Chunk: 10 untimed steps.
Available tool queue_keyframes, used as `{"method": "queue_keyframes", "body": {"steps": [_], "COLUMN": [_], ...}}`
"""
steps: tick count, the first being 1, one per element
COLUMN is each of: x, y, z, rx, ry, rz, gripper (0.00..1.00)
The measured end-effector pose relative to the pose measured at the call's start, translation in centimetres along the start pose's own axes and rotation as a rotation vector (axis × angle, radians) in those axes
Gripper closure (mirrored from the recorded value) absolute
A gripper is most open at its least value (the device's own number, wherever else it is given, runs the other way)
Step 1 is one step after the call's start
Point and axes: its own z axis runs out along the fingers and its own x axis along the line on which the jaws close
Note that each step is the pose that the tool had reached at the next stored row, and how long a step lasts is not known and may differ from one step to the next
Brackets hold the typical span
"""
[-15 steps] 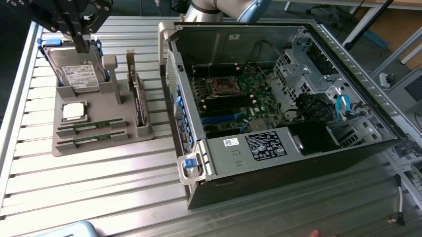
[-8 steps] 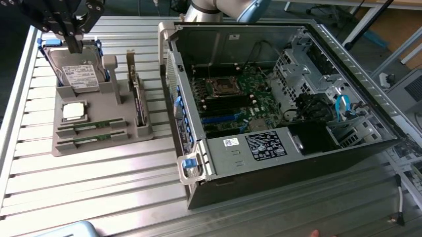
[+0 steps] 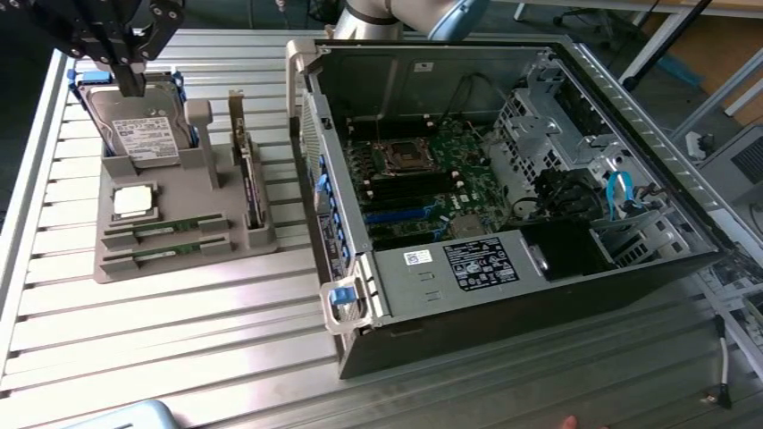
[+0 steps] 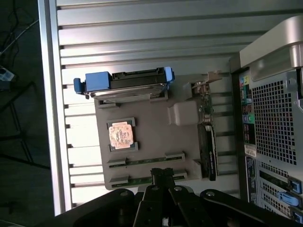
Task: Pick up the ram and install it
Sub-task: 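Reach for the ram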
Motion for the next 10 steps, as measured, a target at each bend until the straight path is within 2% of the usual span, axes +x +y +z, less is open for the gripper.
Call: {"method": "queue_keyframes", "body": {"steps": [10], "x": [0.19], "y": [-0.1], "z": [0.0], "rx": [-0.0001], "ry": [0.0], "rz": [0.0], "gripper": [0.9]}}
